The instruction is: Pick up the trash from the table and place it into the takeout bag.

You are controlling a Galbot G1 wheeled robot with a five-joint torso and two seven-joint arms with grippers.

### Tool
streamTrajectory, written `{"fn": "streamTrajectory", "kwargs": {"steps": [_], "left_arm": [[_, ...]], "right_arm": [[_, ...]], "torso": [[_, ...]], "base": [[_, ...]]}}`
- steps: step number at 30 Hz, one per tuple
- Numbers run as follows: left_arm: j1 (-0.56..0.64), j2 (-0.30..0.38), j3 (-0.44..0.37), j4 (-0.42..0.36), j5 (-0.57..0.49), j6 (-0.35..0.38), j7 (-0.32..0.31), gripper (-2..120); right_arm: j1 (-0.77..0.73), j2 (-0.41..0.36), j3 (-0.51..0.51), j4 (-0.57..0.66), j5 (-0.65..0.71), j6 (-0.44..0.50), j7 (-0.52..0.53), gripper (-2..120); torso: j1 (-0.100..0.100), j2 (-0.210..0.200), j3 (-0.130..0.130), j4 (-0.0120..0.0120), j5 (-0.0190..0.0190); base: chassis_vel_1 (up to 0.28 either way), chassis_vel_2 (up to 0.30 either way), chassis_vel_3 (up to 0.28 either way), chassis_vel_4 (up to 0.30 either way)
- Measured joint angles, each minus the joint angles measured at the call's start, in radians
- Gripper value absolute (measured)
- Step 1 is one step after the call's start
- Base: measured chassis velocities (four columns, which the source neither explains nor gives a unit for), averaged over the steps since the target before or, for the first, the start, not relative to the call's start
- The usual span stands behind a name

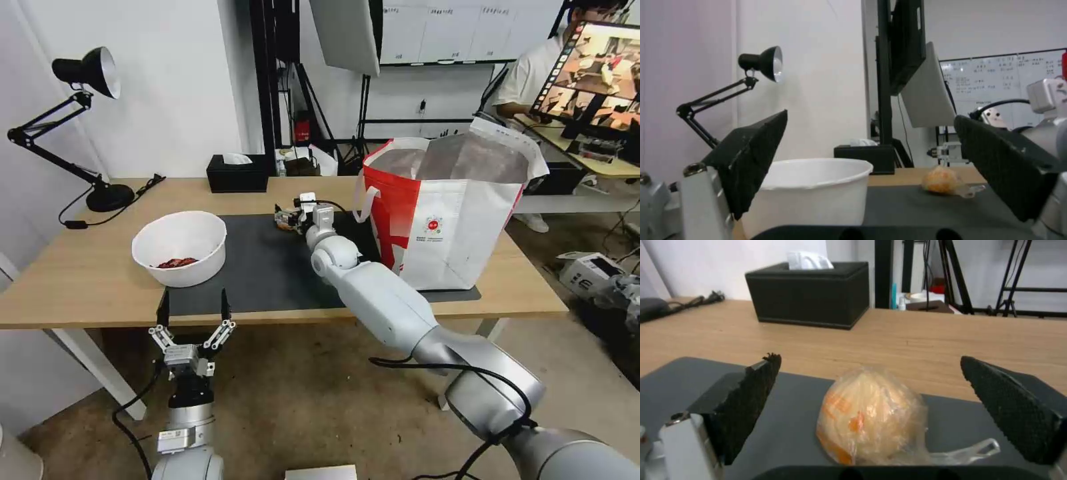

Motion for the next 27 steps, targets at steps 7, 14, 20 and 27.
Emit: {"fn": "streamTrajectory", "kwargs": {"steps": [7,14,20,27], "left_arm": [[0.002,0.000,0.001,0.000,0.000,-0.002,0.000,100],[-0.004,0.000,0.001,0.001,0.000,-0.002,0.000,100],[-0.005,0.000,0.000,0.004,0.000,-0.002,0.000,100],[-0.011,0.000,0.000,0.008,-0.001,-0.002,-0.001,100]], "right_arm": [[0.023,0.014,-0.002,-0.071,-0.010,0.015,-0.030,100],[0.023,0.014,0.001,-0.099,-0.009,0.016,-0.044,100],[0.022,0.013,-0.002,-0.106,-0.008,0.016,-0.060,100],[0.026,0.014,-0.024,-0.112,-0.005,0.013,-0.089,100]], "torso": [[0.000,0.000,0.000,-0.0001,0.0000],[0.000,0.000,0.000,-0.0002,0.0000],[0.000,0.000,0.000,-0.0001,0.0000],[0.000,0.000,0.000,-0.0001,0.0000]], "base": [[0.000,0.000,0.000,0.000],[0.000,0.000,0.000,0.000],[0.000,0.000,0.000,0.000],[0.000,0.000,0.000,0.000]]}}
